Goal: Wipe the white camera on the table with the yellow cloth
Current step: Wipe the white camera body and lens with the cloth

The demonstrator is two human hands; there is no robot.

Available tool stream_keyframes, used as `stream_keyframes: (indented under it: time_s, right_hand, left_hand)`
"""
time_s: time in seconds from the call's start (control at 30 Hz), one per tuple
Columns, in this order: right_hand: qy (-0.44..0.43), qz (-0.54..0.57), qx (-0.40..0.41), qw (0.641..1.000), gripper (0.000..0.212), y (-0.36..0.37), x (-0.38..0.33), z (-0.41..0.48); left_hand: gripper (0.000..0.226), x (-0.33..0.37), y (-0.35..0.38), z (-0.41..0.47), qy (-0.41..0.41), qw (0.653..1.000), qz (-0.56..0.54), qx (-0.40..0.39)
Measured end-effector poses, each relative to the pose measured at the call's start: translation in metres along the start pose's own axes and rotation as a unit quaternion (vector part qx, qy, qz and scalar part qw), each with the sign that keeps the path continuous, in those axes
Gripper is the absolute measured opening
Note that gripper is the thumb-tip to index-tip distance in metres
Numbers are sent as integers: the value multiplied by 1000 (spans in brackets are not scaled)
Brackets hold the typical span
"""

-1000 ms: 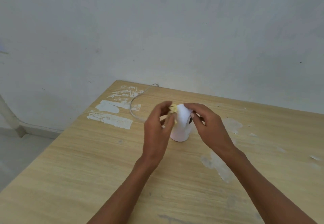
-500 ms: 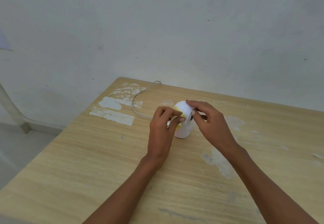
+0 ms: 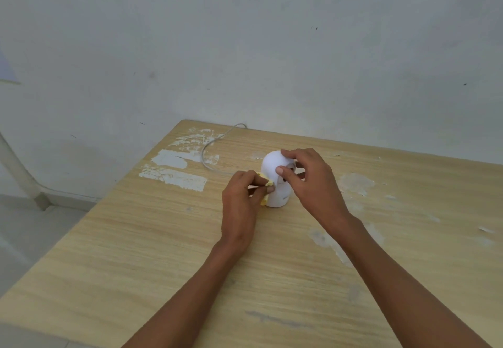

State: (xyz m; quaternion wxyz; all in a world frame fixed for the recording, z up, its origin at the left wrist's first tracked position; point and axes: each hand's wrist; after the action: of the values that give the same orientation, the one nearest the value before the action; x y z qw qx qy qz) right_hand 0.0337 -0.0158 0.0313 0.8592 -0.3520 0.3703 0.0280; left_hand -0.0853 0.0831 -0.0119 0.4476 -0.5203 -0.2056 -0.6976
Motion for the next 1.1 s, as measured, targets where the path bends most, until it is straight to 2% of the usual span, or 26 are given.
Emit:
stream_keyframes:
  time_s: [0.07,0.2,0.43,0.6,0.8,0.87,1.0,1.1]
  right_hand:
    - [1,-18,2,1000,34,3,-4,2]
    - [1,-31,0,1000,33,5,-8,4]
    - [-1,-62,-6,998,31,3,-12,7]
    - [-1,-64,3,998,30,4,-13,6]
    - [8,-70,11,997,29,10,-16,8]
    - [10,-71,14,997,29,10,-17,10]
    - [8,-81,15,997,29,12,-20,12]
    - [7,-81,14,997,28,13,-22,14]
  left_hand:
    - [15,-3,-2,-1,-6,1000,15,-18]
    - [16,-12,-6,-5,-33,989,101,-103]
    - [9,5,-7,16,42,999,5,29]
    - [6,11,-7,21,43,999,-22,-1]
    - [25,-15,-14,2,-20,996,20,-81]
    - [25,-15,-13,3,-13,997,27,-75]
    - [18,-8,-12,13,28,999,25,-14]
    - [15,-14,-12,10,3,999,39,-38]
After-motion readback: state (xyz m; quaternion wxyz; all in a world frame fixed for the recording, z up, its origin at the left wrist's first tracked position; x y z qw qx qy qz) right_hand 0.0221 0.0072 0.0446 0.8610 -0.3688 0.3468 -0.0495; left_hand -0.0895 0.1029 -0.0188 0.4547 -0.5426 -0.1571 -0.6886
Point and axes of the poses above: each hand's wrist, its own z-axis towards the middle knuckle, its own y-axis out of the palm, x = y × z, and after that the axes turned 1 degree about -y, right-handed
